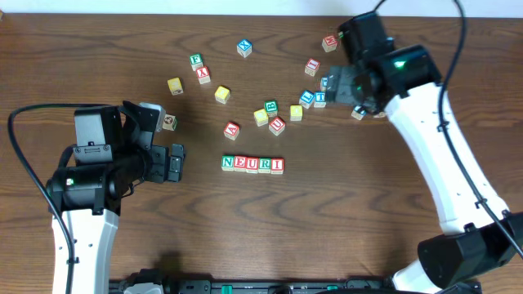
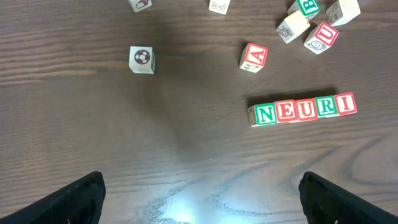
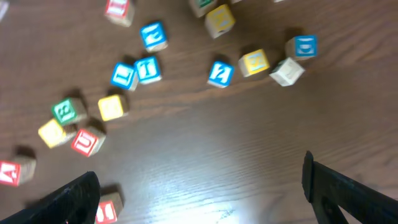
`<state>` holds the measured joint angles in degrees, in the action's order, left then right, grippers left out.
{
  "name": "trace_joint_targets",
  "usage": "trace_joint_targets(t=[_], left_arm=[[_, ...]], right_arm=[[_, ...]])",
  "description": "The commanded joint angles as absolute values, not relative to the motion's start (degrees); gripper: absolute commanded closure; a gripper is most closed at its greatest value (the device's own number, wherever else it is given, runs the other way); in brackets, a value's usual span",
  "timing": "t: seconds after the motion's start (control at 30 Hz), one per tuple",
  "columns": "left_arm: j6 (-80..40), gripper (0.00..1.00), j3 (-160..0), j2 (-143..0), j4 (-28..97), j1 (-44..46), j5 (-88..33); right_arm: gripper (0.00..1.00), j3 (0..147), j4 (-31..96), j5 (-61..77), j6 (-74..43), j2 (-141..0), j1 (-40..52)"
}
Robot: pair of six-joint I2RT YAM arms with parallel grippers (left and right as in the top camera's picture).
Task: Spell out NEURIPS
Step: 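Lift the right gripper and move it to the back right blocks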
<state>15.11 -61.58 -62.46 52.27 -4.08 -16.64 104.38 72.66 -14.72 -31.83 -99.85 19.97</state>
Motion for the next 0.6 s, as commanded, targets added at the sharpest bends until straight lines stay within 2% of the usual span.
trace_joint_targets(t=[0.0, 0.37, 0.57], left_arm=[[15.84, 0.02, -62.76, -62.11, 52.31, -4.32, -17.34], [15.84, 0.02, -62.76, -62.11, 52.29, -4.34, -17.34], [15.84, 0.02, -62.76, -62.11, 52.31, -4.34, -17.32]], right_arm=[[0.01, 106.37, 72.58, -12.14, -33.80, -98.48, 18.11], [0.01, 106.34, 71.42, -12.08, -33.87, -98.48, 17.54], [0.04, 106.32, 68.88, -14.94, -49.74, -98.61, 17.56]])
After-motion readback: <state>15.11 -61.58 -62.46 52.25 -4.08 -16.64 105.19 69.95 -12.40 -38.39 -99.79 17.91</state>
